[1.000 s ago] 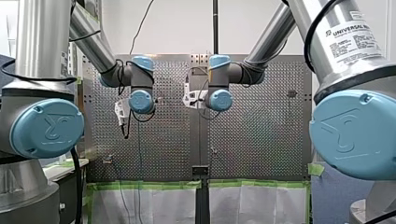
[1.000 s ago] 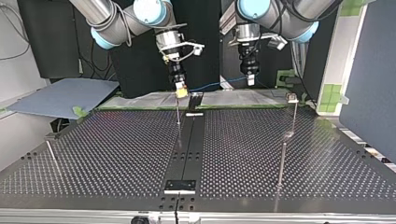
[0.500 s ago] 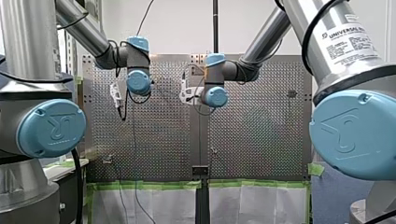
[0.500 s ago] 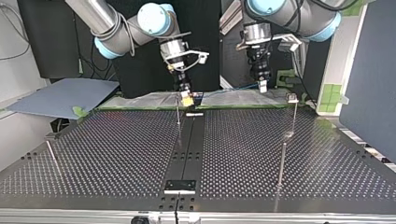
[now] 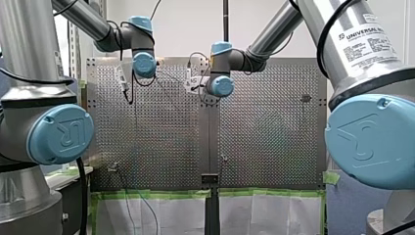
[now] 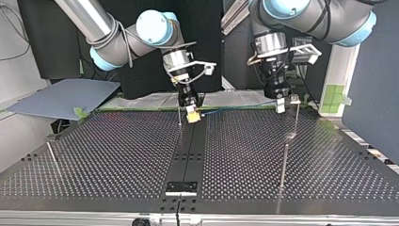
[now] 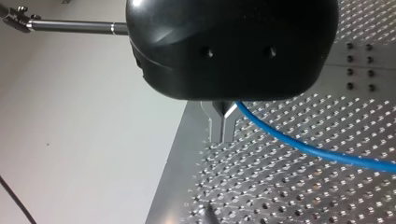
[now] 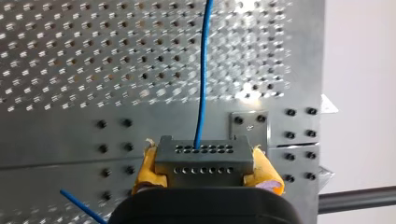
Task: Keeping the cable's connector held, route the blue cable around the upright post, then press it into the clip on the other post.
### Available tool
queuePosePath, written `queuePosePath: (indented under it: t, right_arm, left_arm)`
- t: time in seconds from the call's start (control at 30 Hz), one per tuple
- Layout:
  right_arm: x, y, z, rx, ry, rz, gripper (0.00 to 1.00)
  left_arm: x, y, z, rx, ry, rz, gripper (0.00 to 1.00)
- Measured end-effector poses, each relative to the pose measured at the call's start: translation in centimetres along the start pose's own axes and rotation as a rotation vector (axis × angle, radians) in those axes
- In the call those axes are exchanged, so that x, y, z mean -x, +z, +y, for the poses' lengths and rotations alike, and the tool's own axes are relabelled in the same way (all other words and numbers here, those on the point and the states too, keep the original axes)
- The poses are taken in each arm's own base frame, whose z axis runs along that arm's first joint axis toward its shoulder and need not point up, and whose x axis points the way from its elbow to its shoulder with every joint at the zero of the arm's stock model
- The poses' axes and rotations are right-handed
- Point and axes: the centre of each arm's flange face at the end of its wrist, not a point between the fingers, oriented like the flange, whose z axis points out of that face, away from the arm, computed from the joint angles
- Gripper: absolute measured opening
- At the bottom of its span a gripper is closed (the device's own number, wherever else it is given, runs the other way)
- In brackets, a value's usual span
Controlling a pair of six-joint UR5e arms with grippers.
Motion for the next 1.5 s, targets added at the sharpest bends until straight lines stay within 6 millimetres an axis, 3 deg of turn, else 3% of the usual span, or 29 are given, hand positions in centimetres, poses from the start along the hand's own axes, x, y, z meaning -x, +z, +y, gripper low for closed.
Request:
queuePosePath:
  t: [0.4,0.7,1.2,1.5]
  right_arm:
    - [-4.8,3.2,0.2,-0.009,0.046,0.09,0.0]
    - [-7.8,4.9,-0.1,-0.037,0.058,0.142,0.0]
    - [-7.3,7.6,-0.6,-0.061,0.062,0.144,0.0]
    - [-7.2,8.8,-0.6,-0.061,0.063,0.156,0.0]
  left_arm:
    - [3.4,4.0,-0.7,0.002,-0.018,-0.038,0.0]
    - [6.2,7.1,0.1,-0.005,-0.028,-0.069,0.0]
    - [6.8,14.4,2.9,-0.008,0.005,-0.07,0.0]
    - [5.9,17.6,6.4,0.001,0.027,-0.048,0.0]
